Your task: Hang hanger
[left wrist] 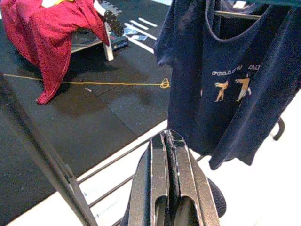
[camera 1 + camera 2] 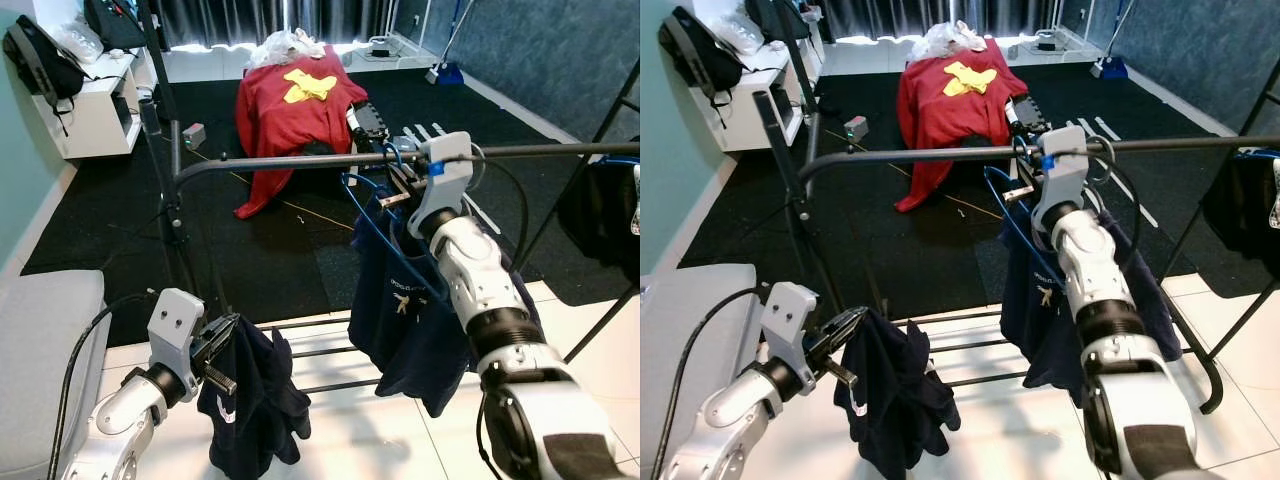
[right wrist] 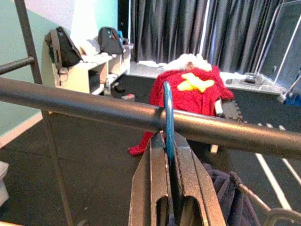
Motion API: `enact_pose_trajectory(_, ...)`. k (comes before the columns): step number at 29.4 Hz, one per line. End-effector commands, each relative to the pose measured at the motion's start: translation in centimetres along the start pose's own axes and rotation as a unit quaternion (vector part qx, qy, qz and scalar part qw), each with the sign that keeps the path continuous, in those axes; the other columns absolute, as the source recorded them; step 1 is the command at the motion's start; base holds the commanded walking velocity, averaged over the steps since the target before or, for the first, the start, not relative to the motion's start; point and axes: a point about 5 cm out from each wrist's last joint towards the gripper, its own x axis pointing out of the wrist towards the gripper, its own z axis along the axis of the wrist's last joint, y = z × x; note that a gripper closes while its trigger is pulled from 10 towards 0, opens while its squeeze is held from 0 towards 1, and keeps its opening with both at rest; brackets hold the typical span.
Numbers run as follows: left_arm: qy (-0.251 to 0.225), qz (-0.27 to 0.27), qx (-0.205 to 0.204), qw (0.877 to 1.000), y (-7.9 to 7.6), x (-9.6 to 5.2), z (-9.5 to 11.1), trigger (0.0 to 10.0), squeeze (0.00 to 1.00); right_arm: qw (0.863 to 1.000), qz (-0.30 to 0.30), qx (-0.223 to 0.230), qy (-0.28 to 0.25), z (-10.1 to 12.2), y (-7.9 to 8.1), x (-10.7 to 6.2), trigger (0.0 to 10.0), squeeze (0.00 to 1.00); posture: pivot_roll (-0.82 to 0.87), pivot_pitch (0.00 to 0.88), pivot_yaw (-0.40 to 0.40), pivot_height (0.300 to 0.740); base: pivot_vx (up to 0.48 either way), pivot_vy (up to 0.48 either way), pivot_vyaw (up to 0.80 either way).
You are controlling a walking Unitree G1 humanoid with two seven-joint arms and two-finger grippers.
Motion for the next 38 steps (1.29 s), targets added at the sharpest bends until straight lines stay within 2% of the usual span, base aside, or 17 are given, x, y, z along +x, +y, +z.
enact_pose_trajectory(1, -0.012, 0.003, 0.009, 1.000, 0.4, -0.3, 0.8, 0.0, 0.00, 1.000, -0.005, 0.008, 0.008, 0.0, -0.4, 0.1, 0.0, 0.00, 0.16, 0.096, -0.044, 0.740, 0.000, 0.000, 0.00)
enact_pose_trajectory(8, -0.009, 0.006, 0.009, 1.000, 0.3, -0.9, 0.7, 0.0, 0.00, 1.000, 0.011, 0.003, 0.016, 0.9, -0.6, 1.0, 0.0, 0.00, 0.16, 0.107, -0.053, 0.740, 0.000, 0.000, 0.00)
enact_pose_trajectory(9, -0.006, 0.005, 0.008, 1.000, 0.3, -1.0, 0.7, 0.0, 0.00, 1.000, 0.015, 0.009, 0.017, 1.2, -0.8, 1.1, 0.6, 0.00, 0.16, 0.109, -0.056, 0.740, 0.000, 0.000, 0.00)
enact_pose_trajectory(10, -0.004, 0.004, 0.008, 1.000, 0.3, -1.1, 0.6, 0.0, 0.00, 0.999, 0.020, 0.022, 0.020, 1.3, -0.8, 1.3, 2.2, 0.00, 0.16, 0.110, -0.056, 0.740, 0.000, 0.000, 0.00)
enact_pose_trajectory(12, -0.004, 0.004, 0.008, 1.000, 0.3, -1.1, 0.6, 0.0, 0.00, 0.999, 0.020, 0.022, 0.020, 1.3, -0.8, 1.3, 2.2, 0.00, 0.16, 0.110, -0.056, 0.740, 0.000, 0.000, 0.00)
enact_pose_trajectory(14, 0.000, 0.001, 0.006, 1.000, 0.2, -1.1, 0.5, 0.0, 0.00, 0.998, 0.032, 0.037, 0.025, 1.5, -0.8, 1.5, 5.5, 0.00, 0.16, 0.111, -0.057, 0.740, 0.000, 0.000, 0.00)
enact_pose_trajectory(15, 0.000, 0.001, 0.006, 1.000, 0.2, -1.1, 0.5, 0.0, 0.00, 0.998, 0.032, 0.037, 0.025, 1.5, -0.8, 1.5, 5.5, 0.00, 0.16, 0.111, -0.057, 0.740, 0.000, 0.000, 0.00)
enact_pose_trajectory(16, 0.000, 0.000, 0.006, 1.000, 0.1, -1.1, 0.5, 0.0, 0.00, 0.998, 0.035, 0.038, 0.026, 1.5, -0.8, 1.5, 7.9, 0.00, 0.16, 0.111, -0.057, 0.740, 0.000, 0.000, 0.00)
enact_pose_trajectory(19, 0.001, 0.000, 0.005, 1.000, 0.1, -1.1, 0.5, 0.0, 0.00, 0.998, 0.039, 0.040, 0.028, 1.4, -0.8, 1.5, 7.9, 0.00, 0.16, 0.104, -0.056, 0.740, 0.000, 0.000, 0.00)
enact_pose_trajectory(20, 0.000, 0.000, 0.005, 1.000, 0.1, -1.0, 0.5, 0.0, 0.00, 0.998, 0.038, 0.041, 0.028, 1.4, -0.8, 1.5, 10.0, 0.55, 0.16, 0.101, -0.057, 0.740, 0.000, 0.000, 0.00)
enact_pose_trajectory(21, 0.000, -0.001, 0.005, 1.000, 0.1, -1.0, 0.5, 0.0, 0.00, 0.998, 0.034, 0.041, 0.027, 1.4, -1.0, 1.5, 10.0, 1.00, 0.15, 0.099, -0.058, 0.740, 0.000, 0.000, 0.00)
enact_pose_trajectory(27, -0.001, 0.001, 0.005, 1.000, 0.1, -0.9, 0.5, 0.0, 0.00, 0.999, 0.020, 0.033, 0.028, 1.5, -1.4, 1.5, 10.0, 1.00, 0.15, 0.096, -0.062, 0.740, 0.000, 0.000, 0.00)
enact_pose_trajectory(28, -0.001, 0.002, 0.005, 1.000, 0.1, -0.9, 0.5, 0.0, 0.00, 0.999, 0.018, 0.032, 0.028, 1.6, -1.5, 1.5, 10.0, 0.56, 0.15, 0.093, -0.063, 0.740, 0.000, 0.000, 0.00)
enact_pose_trajectory(29, -0.001, 0.003, 0.005, 1.000, 0.1, -0.9, 0.5, 0.0, 0.00, 0.999, 0.016, 0.032, 0.026, 1.6, -1.5, 1.5, 10.0, 0.00, 0.15, 0.092, -0.063, 0.740, 0.000, 0.000, 0.00)
enact_pose_trajectory(32, -0.001, 0.003, 0.005, 1.000, 0.1, -0.9, 0.5, 0.0, 0.00, 0.999, 0.016, 0.034, 0.024, 1.7, -1.5, 1.5, 10.0, 0.00, 0.15, 0.090, -0.064, 0.740, 0.000, 0.000, 0.00)
enact_pose_trajectory(38, -0.006, 0.013, 0.001, 1.000, 0.3, -0.8, 0.6, 0.0, 0.00, 0.999, 0.028, 0.033, -0.012, 2.3, -1.1, 1.5, 10.0, 0.00, 0.15, 0.080, -0.067, 0.740, 0.000, 0.000, 0.00)
